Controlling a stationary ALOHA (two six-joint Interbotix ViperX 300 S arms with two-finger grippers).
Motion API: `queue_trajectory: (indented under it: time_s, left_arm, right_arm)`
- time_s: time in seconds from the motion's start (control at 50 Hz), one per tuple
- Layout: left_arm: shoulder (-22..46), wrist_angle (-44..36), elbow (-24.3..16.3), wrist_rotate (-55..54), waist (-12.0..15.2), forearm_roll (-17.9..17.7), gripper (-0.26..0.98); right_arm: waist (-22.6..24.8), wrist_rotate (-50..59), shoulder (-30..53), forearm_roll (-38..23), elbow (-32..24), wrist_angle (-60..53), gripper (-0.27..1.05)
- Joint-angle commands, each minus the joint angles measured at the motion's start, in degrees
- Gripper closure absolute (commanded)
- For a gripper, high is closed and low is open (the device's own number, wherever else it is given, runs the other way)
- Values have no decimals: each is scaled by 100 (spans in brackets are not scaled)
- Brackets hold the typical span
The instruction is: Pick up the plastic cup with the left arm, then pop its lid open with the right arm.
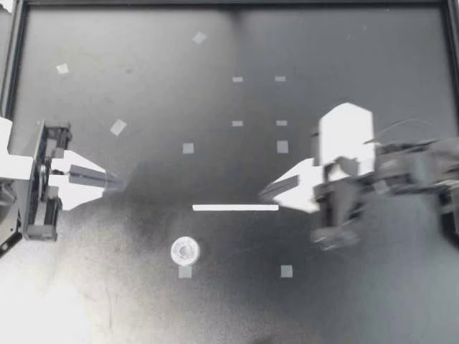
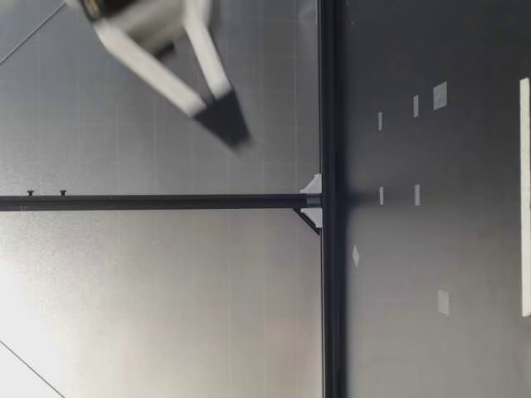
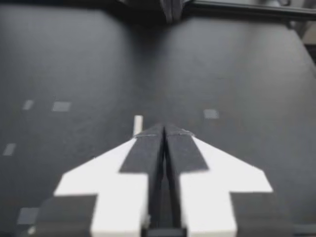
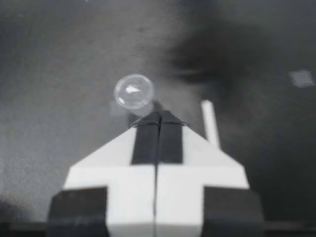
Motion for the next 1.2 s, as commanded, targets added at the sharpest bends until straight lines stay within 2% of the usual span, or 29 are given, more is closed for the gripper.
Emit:
queue_trajectory:
  time_s: [0.0, 0.22, 0.44, 0.6, 0.9, 1.18]
  left_arm:
    - [97, -149, -44, -18, -97, 9, 57]
    - [633, -457, 9, -114, -343, 9, 47]
    - [1327, -712, 0, -281, -431, 0, 39]
    - [1934, -932, -53, -290, -615, 9, 31]
    - [3234, -1354, -272, -290, -729, 9, 16]
    - [4140, -1459, -677, -308, -905, 18, 13]
  right_arm:
    - [141, 9, 457, 9, -422, -88, 86]
    - [220, 18, 1415, 9, -993, -88, 86]
    - [272, 220, 1802, 18, -1301, -149, 86]
    - [299, 483, 2057, 9, -1415, -255, 86]
    - [360, 545, 2461, 9, -1696, -316, 86]
    - [448, 686, 2681, 9, -1775, -316, 86]
